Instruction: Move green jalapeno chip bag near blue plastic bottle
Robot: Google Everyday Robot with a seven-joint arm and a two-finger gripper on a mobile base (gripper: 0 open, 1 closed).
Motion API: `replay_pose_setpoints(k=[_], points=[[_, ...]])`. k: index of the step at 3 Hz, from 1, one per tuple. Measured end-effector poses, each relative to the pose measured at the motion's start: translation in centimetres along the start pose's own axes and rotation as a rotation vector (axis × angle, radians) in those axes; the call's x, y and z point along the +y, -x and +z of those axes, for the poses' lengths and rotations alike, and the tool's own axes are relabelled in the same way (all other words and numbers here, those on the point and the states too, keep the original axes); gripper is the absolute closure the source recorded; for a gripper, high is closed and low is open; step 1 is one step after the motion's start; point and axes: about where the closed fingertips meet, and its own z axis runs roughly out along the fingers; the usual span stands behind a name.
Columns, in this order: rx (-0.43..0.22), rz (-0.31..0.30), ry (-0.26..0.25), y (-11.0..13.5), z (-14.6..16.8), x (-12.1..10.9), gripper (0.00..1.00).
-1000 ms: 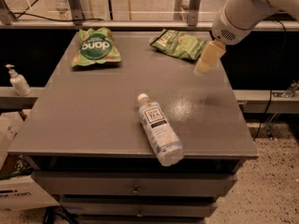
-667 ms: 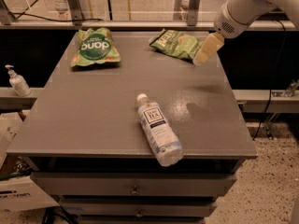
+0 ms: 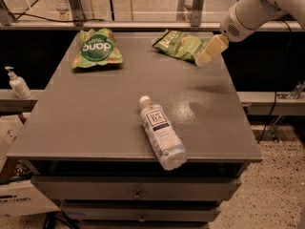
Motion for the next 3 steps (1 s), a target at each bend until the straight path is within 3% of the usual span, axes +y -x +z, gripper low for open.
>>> replay_pose_setpoints(k=[1,2,3], points=[[-0.111,0.129,0.015,-0.9,2.2,-0.8,0.00],[-0.197,0.203,-0.002,-0.8,4.2,-2.0,0.00],[-0.244,0.241,-0.022,-0.4,6.4,-3.3,0.00]])
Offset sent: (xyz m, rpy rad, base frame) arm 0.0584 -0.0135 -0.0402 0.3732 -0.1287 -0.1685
